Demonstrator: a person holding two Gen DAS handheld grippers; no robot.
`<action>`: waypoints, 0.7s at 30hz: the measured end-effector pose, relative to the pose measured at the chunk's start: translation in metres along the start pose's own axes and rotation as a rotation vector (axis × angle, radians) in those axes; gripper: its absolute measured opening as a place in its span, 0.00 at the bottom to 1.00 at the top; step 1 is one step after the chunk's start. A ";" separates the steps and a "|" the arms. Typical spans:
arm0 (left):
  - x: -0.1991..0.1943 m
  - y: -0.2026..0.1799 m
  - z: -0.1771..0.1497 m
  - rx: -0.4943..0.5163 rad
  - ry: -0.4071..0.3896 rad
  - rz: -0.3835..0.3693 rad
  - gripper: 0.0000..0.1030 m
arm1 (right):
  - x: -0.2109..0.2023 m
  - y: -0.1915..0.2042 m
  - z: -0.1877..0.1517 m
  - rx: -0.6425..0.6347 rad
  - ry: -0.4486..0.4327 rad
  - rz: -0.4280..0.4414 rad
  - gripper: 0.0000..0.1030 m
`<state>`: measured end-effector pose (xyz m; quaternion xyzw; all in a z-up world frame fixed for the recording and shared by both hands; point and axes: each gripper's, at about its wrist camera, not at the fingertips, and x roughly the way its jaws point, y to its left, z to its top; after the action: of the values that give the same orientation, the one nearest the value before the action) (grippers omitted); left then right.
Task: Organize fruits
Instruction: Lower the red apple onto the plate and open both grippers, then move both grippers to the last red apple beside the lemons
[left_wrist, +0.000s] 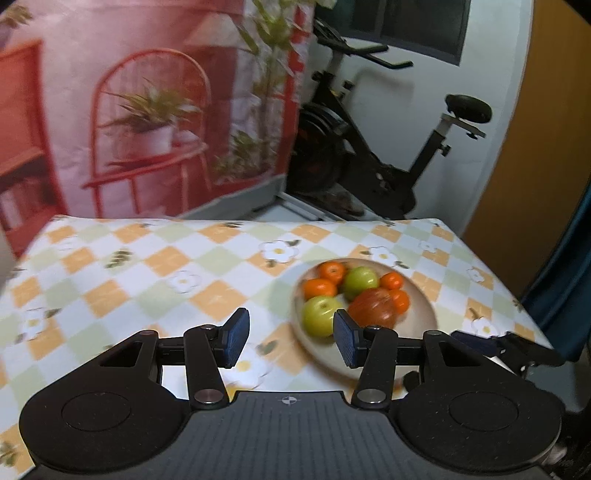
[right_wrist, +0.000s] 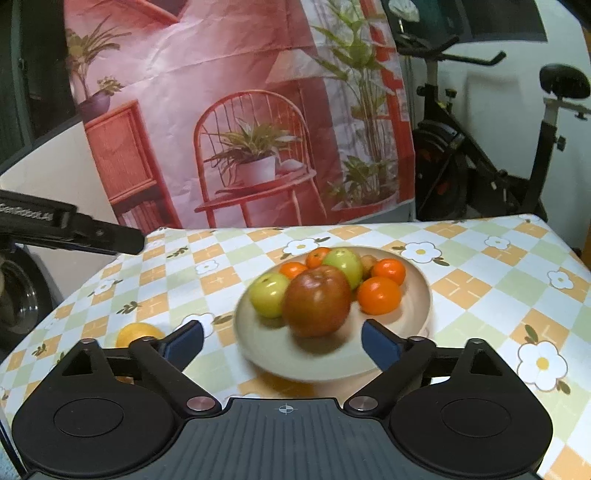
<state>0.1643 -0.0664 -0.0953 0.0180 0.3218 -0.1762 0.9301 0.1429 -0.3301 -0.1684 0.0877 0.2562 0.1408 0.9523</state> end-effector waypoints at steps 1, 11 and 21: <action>-0.007 0.003 -0.003 -0.002 -0.008 0.015 0.51 | -0.003 0.007 -0.002 -0.012 -0.008 -0.007 0.90; -0.060 0.031 -0.050 -0.104 -0.053 0.108 0.51 | -0.023 0.067 -0.034 -0.104 -0.043 0.016 0.92; -0.085 0.040 -0.082 -0.128 -0.060 0.193 0.51 | -0.036 0.085 -0.048 -0.100 0.016 0.083 0.92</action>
<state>0.0670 0.0106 -0.1120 -0.0157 0.3012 -0.0652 0.9512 0.0690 -0.2563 -0.1723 0.0494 0.2525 0.1933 0.9468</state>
